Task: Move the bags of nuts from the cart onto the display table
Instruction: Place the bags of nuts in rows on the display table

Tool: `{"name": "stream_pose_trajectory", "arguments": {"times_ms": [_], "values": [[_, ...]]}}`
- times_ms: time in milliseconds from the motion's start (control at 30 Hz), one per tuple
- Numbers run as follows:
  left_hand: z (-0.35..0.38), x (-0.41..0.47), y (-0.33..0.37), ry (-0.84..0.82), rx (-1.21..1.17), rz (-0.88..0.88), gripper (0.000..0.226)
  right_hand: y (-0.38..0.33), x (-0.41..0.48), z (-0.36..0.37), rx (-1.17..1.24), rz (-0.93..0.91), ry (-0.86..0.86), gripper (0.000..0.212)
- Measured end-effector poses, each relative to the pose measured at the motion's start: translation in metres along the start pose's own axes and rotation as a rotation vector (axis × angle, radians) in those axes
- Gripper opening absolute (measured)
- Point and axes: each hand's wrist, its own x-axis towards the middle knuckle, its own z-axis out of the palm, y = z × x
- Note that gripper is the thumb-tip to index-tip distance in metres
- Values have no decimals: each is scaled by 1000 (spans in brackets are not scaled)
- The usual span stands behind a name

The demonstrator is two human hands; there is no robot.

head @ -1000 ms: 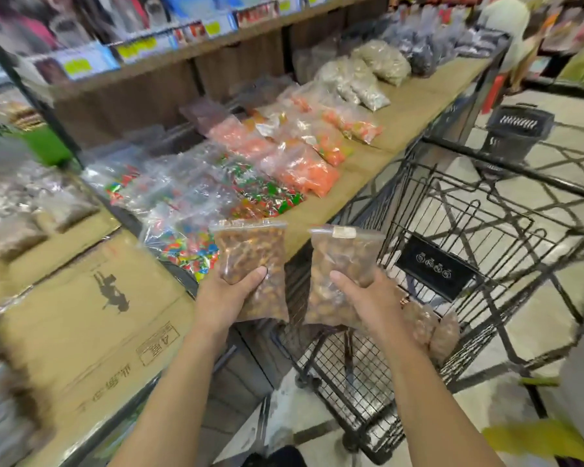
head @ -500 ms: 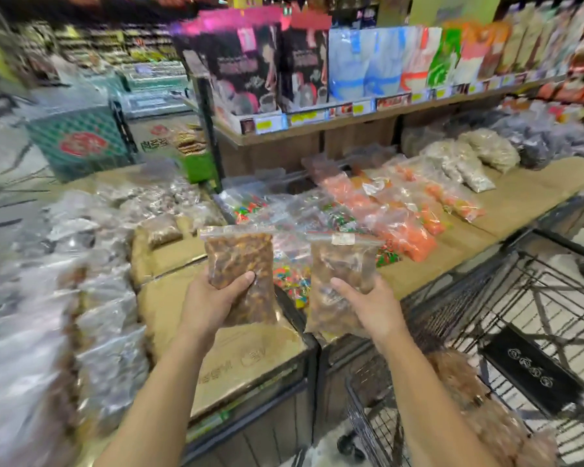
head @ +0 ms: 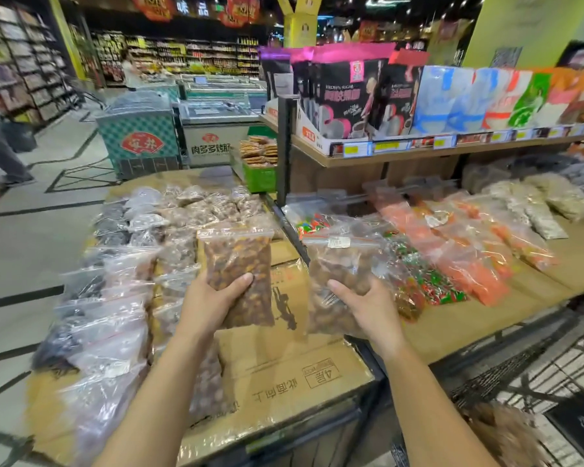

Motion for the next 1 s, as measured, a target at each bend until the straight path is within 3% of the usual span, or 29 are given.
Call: {"name": "stream_pose_trajectory", "arguments": {"times_ms": [300,567,767,900,1000], "values": [[-30,19,-4,63,-61,-36,36,-13,28,49,21,-2,-69,28],[-30,52,-19,123,25,-55,41,-4,73,68,33,10,-160,20],[-7,94,-21,177,51,-67,30,4,139,77,6,-9,-213,17],[11,122,-24,207,80,-66,21,9,182,78,-22,20,-235,22],[25,140,-26,231,88,-108,31,14,212,78,-48,32,-257,35]]}}
